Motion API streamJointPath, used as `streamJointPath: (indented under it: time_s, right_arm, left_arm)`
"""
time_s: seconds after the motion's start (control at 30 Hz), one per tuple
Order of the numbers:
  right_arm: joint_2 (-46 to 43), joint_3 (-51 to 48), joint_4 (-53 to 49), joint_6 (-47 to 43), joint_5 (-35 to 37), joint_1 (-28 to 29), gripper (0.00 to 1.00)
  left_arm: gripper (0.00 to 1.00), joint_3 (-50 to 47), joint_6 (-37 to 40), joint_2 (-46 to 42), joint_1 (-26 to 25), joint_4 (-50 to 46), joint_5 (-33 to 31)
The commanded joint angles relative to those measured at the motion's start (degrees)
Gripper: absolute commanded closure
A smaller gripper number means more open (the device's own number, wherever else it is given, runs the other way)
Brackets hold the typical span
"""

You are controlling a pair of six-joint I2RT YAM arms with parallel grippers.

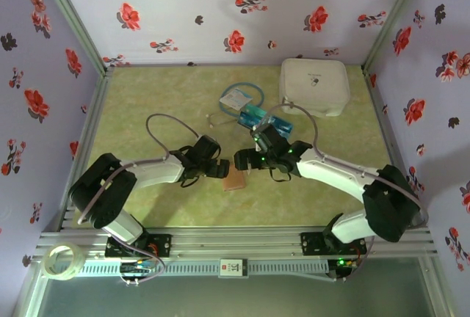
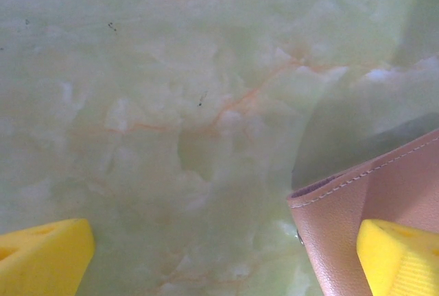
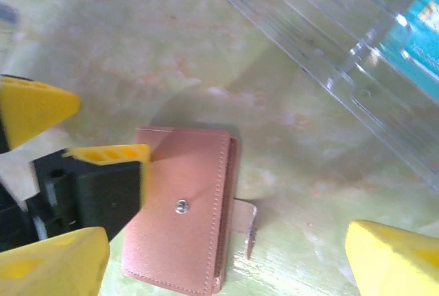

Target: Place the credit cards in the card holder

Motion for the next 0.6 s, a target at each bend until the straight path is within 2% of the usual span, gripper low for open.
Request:
streamJointPath:
  time_s: [0.0, 0.07, 0.2, 0.4, 0.57]
  right_arm:
    - [2.5, 1.6, -3.4, -0.7, 0.7, -0.5, 0.24]
    - [3.6, 2.3, -4.6, -1.3, 1.7, -0.5, 0.34]
    - [4.8, 2.7, -4.6, -1.7, 2.4, -0.6, 0.47]
    - [6.6, 3.2, -3.9, -2.2, 1.5, -0.5, 0.59]
    - [7.9, 4.0, -3.4, -2.2, 1.0, -0.6, 0.61]
  left_arm:
    - [0.0, -1.3, 1.0, 2.3, 0.1, -3.3, -4.8]
    - [0.0, -1.4, 1.2, 2.5, 0.0, -3.4, -5.2]
    - [0.0, -1.6, 1.3, 2.7, -0.2, -3.4, -5.6]
    - [0.0, -1.9, 1.1, 2.9, -0.4, -3.0, -5.7]
    - [0.0, -2.0, 1.2, 2.9, -0.5, -3.0, -5.7]
